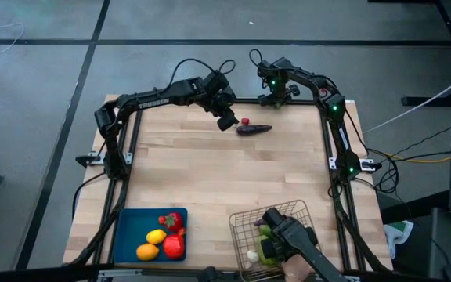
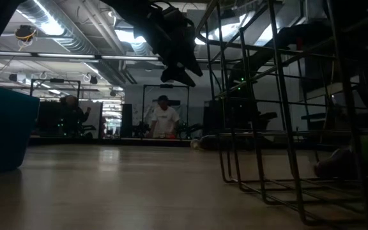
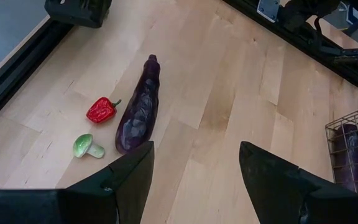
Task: Sort produce into baskets
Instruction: Put the green bell pepper into the gold wire basket
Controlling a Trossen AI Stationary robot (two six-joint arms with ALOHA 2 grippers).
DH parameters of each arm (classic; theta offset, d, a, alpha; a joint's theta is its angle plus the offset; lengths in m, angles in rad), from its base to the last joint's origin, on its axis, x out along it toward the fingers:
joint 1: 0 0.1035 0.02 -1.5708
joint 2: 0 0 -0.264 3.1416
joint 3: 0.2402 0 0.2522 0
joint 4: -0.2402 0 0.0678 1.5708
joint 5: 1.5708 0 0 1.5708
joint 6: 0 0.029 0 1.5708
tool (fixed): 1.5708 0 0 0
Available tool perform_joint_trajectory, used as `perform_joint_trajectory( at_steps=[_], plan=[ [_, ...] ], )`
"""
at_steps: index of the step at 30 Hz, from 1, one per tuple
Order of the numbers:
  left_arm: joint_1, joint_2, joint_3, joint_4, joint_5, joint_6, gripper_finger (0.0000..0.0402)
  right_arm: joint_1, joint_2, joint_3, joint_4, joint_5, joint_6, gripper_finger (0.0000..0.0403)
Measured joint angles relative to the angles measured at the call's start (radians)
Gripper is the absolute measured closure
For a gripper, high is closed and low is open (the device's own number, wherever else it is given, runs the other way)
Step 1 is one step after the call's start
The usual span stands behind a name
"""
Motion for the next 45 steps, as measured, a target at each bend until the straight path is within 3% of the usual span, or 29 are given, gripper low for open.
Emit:
perform_joint_trajectory(
  at_steps=[5,14,26,36,45],
  plan=[
    [0.0,0.0,0.0,0.0,0.0,0.0,0.0169,0.0,0.0,0.0,0.0,0.0,0.0,0.0237],
    [0.0,0.0,0.0,0.0,0.0,0.0,0.0169,0.0,-0.001,0.0,-0.001,0.0,0.0,0.0327],
    [0.0,0.0,0.0,0.0,0.0,-0.001,0.0169,0.0,-0.002,0.005,-0.01,-0.009,-0.01,0.0338],
    [0.003,-0.002,0.0,-0.007,0.0,-0.001,0.0169,0.008,-0.002,0.066,-0.01,-0.27,-0.052,0.0338],
    [0.01,-0.037,0.0,-0.053,0.0,0.026,0.0169,0.041,-0.002,0.162,-0.028,-0.411,-0.143,0.0339]
  ],
)
